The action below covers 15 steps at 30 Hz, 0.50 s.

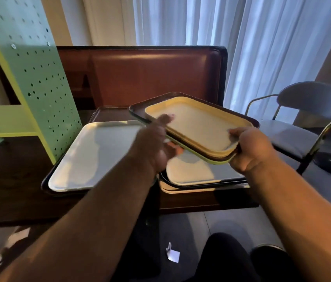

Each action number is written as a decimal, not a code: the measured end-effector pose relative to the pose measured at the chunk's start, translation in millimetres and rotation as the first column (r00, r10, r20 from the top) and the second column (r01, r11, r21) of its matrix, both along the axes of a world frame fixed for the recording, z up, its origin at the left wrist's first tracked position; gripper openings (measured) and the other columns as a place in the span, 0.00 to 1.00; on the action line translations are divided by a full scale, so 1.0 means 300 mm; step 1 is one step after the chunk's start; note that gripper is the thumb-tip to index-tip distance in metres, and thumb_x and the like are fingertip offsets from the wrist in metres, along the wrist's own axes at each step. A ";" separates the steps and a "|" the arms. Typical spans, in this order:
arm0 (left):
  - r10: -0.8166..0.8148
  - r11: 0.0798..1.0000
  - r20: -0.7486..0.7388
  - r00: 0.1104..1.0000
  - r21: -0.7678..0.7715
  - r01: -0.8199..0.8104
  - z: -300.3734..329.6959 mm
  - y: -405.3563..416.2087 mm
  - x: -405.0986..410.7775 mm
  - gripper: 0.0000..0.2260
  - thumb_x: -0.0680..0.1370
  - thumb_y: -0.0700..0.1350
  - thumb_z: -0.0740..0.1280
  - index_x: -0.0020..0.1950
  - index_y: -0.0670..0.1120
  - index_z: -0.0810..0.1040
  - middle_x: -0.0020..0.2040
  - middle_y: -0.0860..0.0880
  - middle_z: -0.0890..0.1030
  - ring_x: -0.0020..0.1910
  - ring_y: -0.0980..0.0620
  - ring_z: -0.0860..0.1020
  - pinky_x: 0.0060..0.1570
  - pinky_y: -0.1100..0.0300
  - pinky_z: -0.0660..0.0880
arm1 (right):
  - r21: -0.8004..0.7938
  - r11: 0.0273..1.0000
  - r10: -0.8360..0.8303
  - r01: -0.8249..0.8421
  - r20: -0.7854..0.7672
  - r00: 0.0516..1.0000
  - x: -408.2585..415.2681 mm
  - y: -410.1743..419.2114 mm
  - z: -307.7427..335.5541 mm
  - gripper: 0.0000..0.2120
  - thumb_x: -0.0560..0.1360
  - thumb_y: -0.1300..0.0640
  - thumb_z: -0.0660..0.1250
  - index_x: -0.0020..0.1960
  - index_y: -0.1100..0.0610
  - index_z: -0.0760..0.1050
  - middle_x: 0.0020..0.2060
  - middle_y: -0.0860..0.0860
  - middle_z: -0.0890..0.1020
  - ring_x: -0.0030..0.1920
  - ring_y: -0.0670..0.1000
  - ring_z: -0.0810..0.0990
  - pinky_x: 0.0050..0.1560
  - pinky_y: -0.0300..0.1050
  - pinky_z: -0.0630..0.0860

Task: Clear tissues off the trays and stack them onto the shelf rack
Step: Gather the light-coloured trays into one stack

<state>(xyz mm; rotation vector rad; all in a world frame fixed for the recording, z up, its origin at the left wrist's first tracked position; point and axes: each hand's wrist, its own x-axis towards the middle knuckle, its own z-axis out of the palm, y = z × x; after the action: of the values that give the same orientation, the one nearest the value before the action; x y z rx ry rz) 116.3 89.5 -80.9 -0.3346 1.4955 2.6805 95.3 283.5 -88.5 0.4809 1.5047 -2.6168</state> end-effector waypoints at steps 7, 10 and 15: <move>0.042 0.994 0.110 0.993 -0.102 -0.030 -0.043 0.038 -0.051 0.08 0.75 0.33 0.65 0.52 0.36 0.80 0.56 0.35 0.83 0.56 0.35 0.82 0.59 0.38 0.79 | 0.036 0.997 0.073 -0.068 -0.152 0.986 0.142 -0.081 -0.022 0.12 0.77 0.50 0.70 0.56 0.56 0.79 0.45 0.55 0.88 0.49 0.55 0.87 0.51 0.52 0.82; 0.063 0.994 0.054 0.997 -0.094 -0.058 -0.016 -0.028 -0.060 0.06 0.75 0.34 0.63 0.49 0.36 0.78 0.58 0.34 0.80 0.59 0.34 0.81 0.57 0.39 0.79 | 0.212 0.967 -0.094 0.141 -0.218 0.971 0.122 -0.011 -0.027 0.18 0.81 0.40 0.59 0.50 0.53 0.79 0.46 0.52 0.83 0.48 0.52 0.82 0.51 0.50 0.78; 0.074 0.995 -0.021 0.997 -0.062 -0.075 0.066 -0.096 -0.036 0.04 0.77 0.34 0.62 0.50 0.37 0.75 0.53 0.38 0.79 0.48 0.40 0.82 0.37 0.51 0.81 | 0.937 0.325 0.013 0.124 -0.135 0.991 -0.052 0.130 -0.094 0.16 0.73 0.48 0.63 0.58 0.53 0.78 0.54 0.54 0.81 0.53 0.56 0.79 0.53 0.51 0.77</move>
<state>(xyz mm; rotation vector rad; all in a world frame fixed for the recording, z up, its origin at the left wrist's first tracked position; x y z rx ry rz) 105.4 60.6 -61.2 -0.3778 1.6068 2.7045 79.7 322.5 -116.8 0.4021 3.0289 -1.4254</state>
